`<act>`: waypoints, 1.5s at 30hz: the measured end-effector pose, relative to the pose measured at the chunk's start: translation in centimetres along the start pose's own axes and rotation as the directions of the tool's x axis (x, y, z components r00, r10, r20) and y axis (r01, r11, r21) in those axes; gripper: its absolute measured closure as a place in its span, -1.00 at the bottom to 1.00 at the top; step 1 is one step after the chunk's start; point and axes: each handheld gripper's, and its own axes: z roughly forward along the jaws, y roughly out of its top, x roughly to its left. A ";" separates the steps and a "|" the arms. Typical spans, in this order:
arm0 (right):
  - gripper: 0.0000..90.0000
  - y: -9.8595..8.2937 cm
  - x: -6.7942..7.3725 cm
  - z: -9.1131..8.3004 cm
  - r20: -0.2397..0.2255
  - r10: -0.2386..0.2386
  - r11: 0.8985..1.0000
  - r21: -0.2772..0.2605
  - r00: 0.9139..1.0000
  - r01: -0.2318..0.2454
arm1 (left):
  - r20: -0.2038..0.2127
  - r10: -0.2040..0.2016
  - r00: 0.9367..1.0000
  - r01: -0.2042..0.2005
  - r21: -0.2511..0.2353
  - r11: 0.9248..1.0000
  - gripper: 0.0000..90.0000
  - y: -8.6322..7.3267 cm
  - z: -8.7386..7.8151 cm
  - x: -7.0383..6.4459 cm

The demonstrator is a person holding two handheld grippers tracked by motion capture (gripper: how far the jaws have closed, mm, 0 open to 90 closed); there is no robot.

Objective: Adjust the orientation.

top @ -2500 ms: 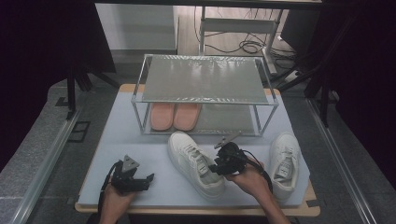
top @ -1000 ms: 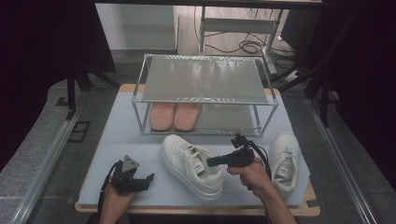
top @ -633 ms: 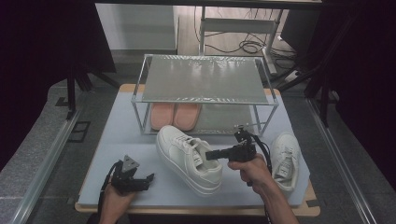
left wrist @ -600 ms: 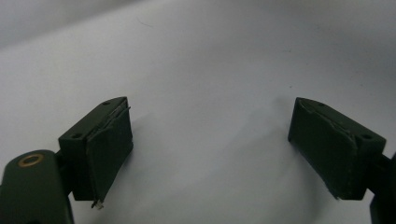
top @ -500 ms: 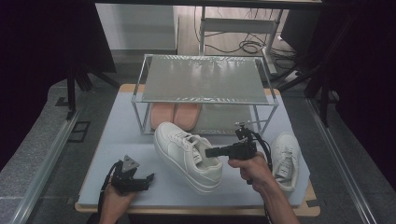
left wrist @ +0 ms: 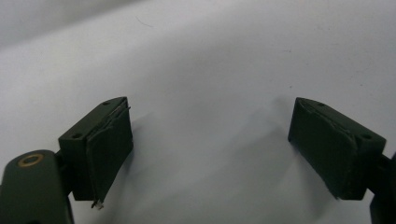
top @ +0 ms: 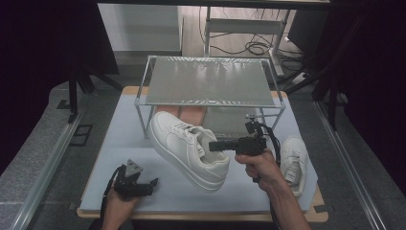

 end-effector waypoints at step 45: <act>0.77 9.3 -1.8 0.1 0.317 0.154 0.890 -0.455 0.936 0.008 | -0.001 0.002 1.000 -0.002 -0.003 1.000 -0.69 0.0 0.0 0.0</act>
